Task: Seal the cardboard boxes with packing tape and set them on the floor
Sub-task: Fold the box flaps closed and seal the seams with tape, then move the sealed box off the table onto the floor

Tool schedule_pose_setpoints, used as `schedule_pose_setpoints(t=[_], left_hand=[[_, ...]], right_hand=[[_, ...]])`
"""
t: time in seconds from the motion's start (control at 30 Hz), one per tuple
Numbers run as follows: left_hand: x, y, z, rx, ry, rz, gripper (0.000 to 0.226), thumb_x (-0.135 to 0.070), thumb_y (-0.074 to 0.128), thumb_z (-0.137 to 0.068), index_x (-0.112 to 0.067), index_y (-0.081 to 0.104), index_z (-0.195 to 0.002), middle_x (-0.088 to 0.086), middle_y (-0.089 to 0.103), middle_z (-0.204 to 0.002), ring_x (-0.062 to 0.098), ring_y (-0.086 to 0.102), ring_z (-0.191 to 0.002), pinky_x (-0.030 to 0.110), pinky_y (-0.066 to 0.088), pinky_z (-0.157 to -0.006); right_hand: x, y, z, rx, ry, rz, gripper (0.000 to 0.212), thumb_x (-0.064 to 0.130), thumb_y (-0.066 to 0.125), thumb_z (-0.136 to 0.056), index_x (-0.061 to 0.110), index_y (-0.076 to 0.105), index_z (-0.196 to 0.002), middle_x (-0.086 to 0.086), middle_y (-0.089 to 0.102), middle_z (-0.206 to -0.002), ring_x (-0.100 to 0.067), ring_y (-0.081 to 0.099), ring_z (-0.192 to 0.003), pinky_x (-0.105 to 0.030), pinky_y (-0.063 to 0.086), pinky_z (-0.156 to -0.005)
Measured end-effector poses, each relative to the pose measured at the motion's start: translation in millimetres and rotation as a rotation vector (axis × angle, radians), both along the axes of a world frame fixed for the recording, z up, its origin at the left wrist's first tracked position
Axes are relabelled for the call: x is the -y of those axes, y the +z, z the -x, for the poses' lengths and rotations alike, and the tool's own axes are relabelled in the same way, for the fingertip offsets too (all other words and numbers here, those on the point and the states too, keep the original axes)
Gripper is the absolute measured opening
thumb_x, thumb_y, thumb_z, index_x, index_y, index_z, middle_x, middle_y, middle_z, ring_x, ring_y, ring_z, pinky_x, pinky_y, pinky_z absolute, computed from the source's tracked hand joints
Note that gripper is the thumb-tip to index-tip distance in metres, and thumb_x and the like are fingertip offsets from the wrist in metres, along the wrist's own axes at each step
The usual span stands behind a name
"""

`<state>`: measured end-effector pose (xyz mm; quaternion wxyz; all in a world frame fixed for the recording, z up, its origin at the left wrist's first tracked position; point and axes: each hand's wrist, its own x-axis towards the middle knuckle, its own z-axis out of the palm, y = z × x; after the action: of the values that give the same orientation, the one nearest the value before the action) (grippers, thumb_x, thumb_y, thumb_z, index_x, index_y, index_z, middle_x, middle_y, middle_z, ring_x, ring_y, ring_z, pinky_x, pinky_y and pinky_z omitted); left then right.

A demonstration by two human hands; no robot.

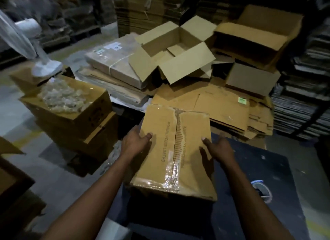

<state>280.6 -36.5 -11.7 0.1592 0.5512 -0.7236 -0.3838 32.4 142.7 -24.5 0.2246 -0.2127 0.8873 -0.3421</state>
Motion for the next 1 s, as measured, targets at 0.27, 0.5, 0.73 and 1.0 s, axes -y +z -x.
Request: schedule_pose_setpoints(t=[0.27, 0.5, 0.73, 1.0], left_hand=[[23.0, -2.0, 26.7, -0.201, 0.05, -0.278, 0.04, -0.045, 0.077, -0.088, -0.017, 0.071, -0.116, 0.001, 0.073, -0.105, 0.026, 0.068, -0.094, 0.033, 0.053, -0.083], [34.2, 45.4, 49.9, -0.315, -0.094, -0.117, 0.049, -0.048, 0.072, -0.09, -0.028, 0.06, -0.133, -0.005, 0.069, -0.121, 0.025, 0.064, -0.114, 0.036, 0.048, -0.094], [-25.0, 89.2, 108.5, -0.547, -0.265, 0.004, 0.053, -0.04, 0.075, -0.085, -0.026, 0.059, -0.132, -0.01, 0.069, -0.113, 0.016, 0.066, -0.104, 0.037, 0.054, -0.096], [-188.0, 104.3, 192.0, -0.608, -0.583, -0.067, 0.049, -0.043, 0.073, -0.087, -0.028, 0.058, -0.131, -0.01, 0.068, -0.118, 0.013, 0.066, -0.107, 0.044, 0.057, -0.096]], right_hand=[[36.4, 12.4, -25.4, 0.188, -0.163, 0.112, 0.047, 0.041, 0.071, -0.093, 0.01, 0.061, -0.127, -0.013, 0.069, -0.12, -0.032, 0.066, -0.105, -0.056, 0.058, -0.088], [1.7, 67.6, -20.7, 0.05, -0.247, 0.233, 0.043, 0.05, 0.07, -0.09, 0.026, 0.057, -0.125, 0.001, 0.065, -0.113, -0.026, 0.062, -0.105, -0.053, 0.058, -0.085], [-86.6, 115.3, -9.4, -0.149, -0.388, 0.47, 0.061, 0.054, 0.074, -0.079, 0.034, 0.058, -0.134, 0.013, 0.069, -0.124, -0.011, 0.066, -0.113, -0.044, 0.052, -0.103], [-280.4, 128.5, -1.8, -0.289, -0.689, 0.529, 0.075, 0.05, 0.077, -0.081, 0.031, 0.047, -0.147, 0.008, 0.061, -0.139, -0.013, 0.059, -0.125, -0.045, 0.048, -0.109]])
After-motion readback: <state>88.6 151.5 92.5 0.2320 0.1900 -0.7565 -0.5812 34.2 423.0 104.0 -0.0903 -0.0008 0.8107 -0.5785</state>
